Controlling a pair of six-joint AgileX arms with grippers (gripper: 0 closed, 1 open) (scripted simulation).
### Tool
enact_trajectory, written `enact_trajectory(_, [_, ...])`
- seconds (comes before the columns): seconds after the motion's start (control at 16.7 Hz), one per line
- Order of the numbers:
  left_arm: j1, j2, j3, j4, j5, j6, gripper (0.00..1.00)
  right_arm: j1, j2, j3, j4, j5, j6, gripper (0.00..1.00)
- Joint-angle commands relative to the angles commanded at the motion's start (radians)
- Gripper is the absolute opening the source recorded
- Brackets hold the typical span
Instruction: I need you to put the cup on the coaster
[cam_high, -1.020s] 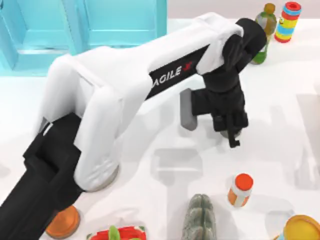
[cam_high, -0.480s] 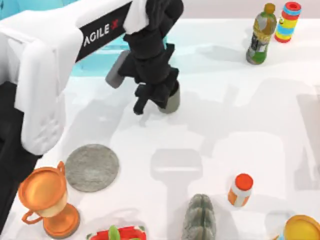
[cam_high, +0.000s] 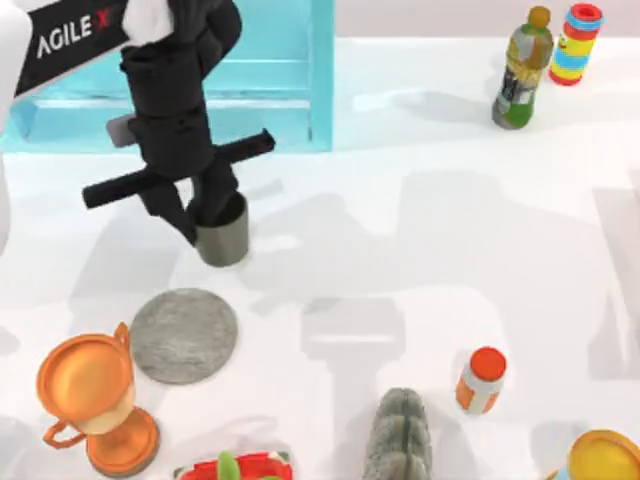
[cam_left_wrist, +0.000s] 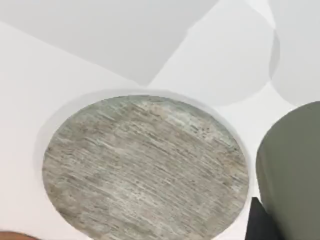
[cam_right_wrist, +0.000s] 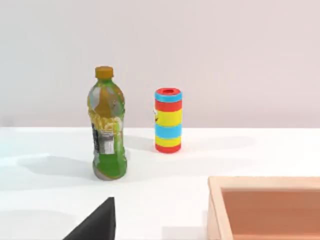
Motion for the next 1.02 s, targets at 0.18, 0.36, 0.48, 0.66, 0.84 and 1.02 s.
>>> enact_trajectory(0.18, [0.017, -0.084, -0.098, -0.040, -0.029, 0.249, 0.00, 0.000, 0.000, 0.000, 0.000, 0.000, 0.000, 1.00])
enact_trajectory(0.36, [0.021, -0.160, -0.171, -0.060, -0.049, 0.415, 0.00, 0.000, 0.000, 0.000, 0.000, 0.000, 0.000, 1.00])
enact_trajectory(0.48, [0.019, -0.192, -0.200, -0.065, -0.057, 0.474, 0.00, 0.000, 0.000, 0.000, 0.000, 0.000, 0.000, 1.00])
enact_trajectory(0.66, [0.018, -0.202, -0.208, -0.066, -0.059, 0.492, 0.00, 0.000, 0.000, 0.000, 0.000, 0.000, 0.000, 1.00])
enact_trajectory(0.84, [0.016, -0.197, -0.205, -0.065, -0.059, 0.492, 0.00, 0.000, 0.000, 0.000, 0.000, 0.000, 0.000, 1.00])
enact_trajectory(1.02, [0.012, -0.192, -0.244, -0.032, -0.059, 0.487, 0.00, 0.000, 0.000, 0.000, 0.000, 0.000, 0.000, 1.00])
